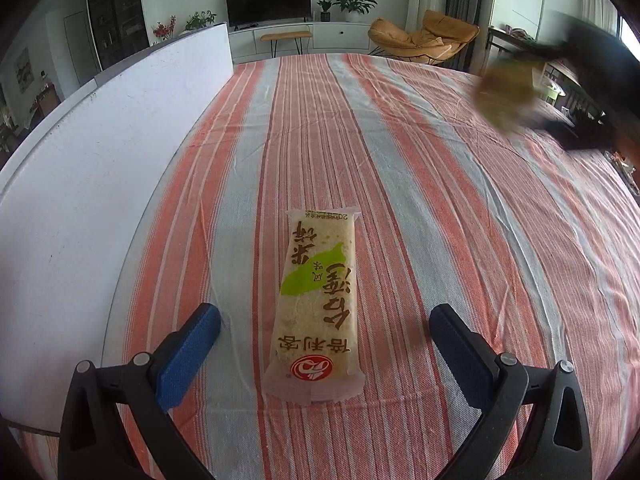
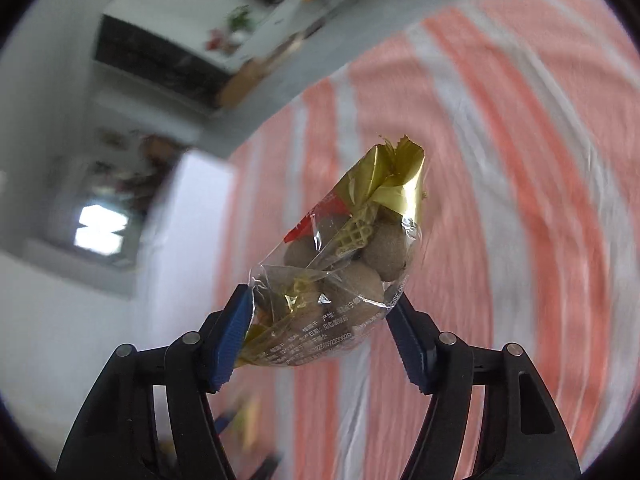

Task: Organize snacks
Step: 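Grasp the gold longan bag with the right gripper and lift it, then set the gold bag down on the table and open the right gripper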

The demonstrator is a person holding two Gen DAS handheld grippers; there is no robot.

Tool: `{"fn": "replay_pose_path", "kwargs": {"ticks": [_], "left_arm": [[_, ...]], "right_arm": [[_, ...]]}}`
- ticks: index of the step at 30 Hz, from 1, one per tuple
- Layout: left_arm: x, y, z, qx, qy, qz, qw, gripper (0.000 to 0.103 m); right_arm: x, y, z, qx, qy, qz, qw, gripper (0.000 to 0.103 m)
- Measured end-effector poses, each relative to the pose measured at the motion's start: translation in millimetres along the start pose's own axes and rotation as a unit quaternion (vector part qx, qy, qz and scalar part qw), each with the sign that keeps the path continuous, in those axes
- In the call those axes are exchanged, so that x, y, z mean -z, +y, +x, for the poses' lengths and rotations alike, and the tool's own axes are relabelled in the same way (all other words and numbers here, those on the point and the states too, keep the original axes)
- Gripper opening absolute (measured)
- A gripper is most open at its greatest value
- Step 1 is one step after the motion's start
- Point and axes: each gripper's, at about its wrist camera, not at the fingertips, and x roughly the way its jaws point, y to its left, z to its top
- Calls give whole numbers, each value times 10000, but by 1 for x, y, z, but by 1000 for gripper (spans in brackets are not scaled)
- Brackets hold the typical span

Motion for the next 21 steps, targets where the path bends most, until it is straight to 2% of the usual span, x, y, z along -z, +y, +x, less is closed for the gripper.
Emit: {"fn": "replay_pose_path", "kwargs": {"ticks": [2,3,4,5,6,7,8,12,15,18,21], "left_arm": [[1,0,0,1,0,-1,10000,103],[0,0,0,1,0,-1,10000,103],[0,0,0,1,0,-2,10000,103],[0,0,0,1,0,-2,10000,103],[0,0,0,1,1,-3,10000,103],[0,0,0,1,1,-2,10000,103],[0,0,0,0,1,-2,10000,103],[0,0,0,0,2,-2,10000,103],[0,0,0,1,1,-3,10000,103],[0,0,0,-1,2,-3,10000,103],[0,0,0,0,2,-4,10000,103]], "right_arm": [[37,-18,-25,-535,360,-4,9979,73],[54,-31,-40,-476,398,-9,9981,77],[70,-47,-53,-245,362,3,9990,78],[78,-59,-63,-14,284,14,9996,80],[89,-76,-77,220,134,51,9997,89],[100,-95,-98,13,-211,198,9996,90],[107,-105,-111,-7,-410,312,9987,90],[131,-115,-152,439,-884,167,9950,92],[154,-110,-167,1421,-1201,-366,9819,92],[179,-99,-177,1904,-1617,-772,9652,92],[191,-77,-156,2560,-1579,-1238,9456,92]]}}
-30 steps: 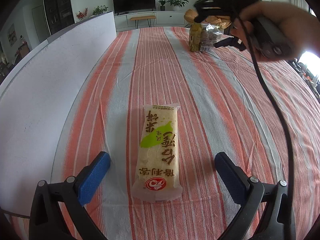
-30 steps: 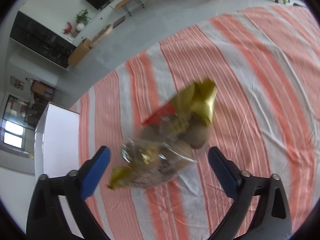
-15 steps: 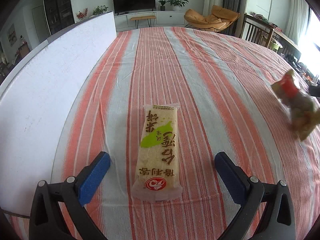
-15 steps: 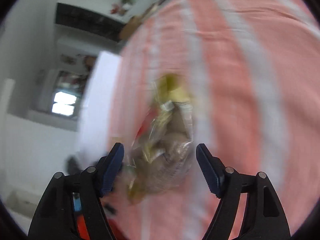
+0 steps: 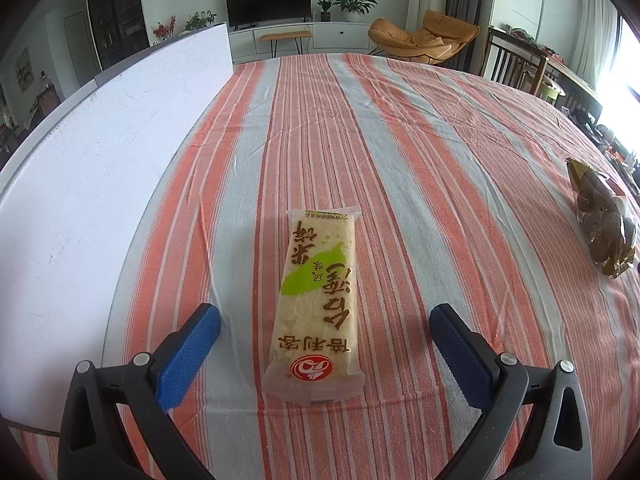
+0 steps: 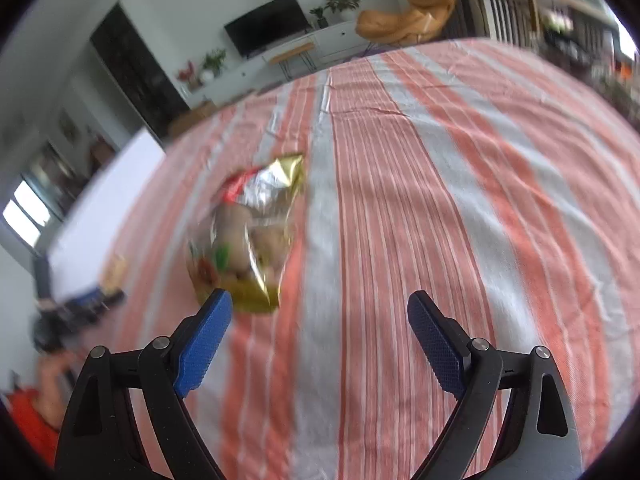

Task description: Organize snacks

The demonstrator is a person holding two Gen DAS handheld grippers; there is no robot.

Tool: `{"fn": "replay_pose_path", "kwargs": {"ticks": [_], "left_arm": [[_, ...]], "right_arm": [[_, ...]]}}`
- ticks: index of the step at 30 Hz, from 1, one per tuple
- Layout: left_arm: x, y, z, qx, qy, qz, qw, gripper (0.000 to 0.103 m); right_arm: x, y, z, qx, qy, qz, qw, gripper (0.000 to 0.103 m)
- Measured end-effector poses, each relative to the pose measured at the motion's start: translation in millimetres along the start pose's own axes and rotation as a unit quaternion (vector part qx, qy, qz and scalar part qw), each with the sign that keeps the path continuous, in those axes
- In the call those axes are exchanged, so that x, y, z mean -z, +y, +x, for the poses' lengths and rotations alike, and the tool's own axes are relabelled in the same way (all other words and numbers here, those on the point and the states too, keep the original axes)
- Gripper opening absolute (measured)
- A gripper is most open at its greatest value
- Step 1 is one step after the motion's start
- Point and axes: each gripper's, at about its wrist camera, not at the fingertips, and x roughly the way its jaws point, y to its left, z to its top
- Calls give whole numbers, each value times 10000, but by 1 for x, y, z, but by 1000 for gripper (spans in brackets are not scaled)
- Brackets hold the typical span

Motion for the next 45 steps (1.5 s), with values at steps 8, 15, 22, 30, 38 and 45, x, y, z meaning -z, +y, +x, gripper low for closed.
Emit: {"fn": "replay_pose_path", "kwargs": {"ticks": [8,15,22,30,38,45], "left_arm": [[0,0,0,-1,1,-1,10000,103],[0,0,0,-2,2,-2,10000,103],[0,0,0,-2,0,-2,10000,103],[0,0,0,-2,-3,-2,10000,103],[0,0,0,-3,-5,-2,10000,103],[-2,0,1,28,4,25,10000,103]], "right_arm": [[20,52,35,968,283,-1414,9848,96],[18,45,32,965,322,-1272,9867,99],[21,51,27,968,319,-1277,9866,100],[22,53,27,969,315,-1274,9866,100],[22,53,28,970,313,-1273,9866,100],[22,53,28,971,310,-1271,9866,100]]}}
